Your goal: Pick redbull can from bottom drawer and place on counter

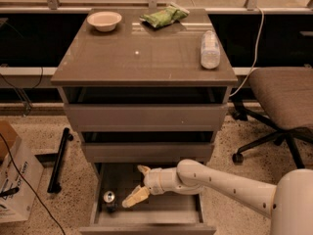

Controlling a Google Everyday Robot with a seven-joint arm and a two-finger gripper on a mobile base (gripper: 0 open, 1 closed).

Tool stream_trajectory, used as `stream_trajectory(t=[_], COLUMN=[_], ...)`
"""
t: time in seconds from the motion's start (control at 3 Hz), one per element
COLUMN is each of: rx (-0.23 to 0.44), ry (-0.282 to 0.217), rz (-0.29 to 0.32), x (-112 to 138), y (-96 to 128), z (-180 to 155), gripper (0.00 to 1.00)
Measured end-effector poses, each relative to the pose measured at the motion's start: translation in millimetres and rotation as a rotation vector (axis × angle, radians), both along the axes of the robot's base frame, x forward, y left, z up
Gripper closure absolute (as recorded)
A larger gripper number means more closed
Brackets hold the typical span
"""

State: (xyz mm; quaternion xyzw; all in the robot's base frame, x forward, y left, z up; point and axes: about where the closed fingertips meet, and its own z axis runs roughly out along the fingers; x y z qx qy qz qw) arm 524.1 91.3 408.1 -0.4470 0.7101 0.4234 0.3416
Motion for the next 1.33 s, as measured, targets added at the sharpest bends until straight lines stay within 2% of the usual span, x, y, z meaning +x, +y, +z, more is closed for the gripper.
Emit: stream_trajectory(t=[0.67,1.33], rx=[-0.028,-0.042], ry=[-0.03,-0.053], rz=[0.008,-0.088], x=[4.1,18.1], y=[27.3,56.6], z=[-54.9,-109.5], gripper=[0.0,0.0])
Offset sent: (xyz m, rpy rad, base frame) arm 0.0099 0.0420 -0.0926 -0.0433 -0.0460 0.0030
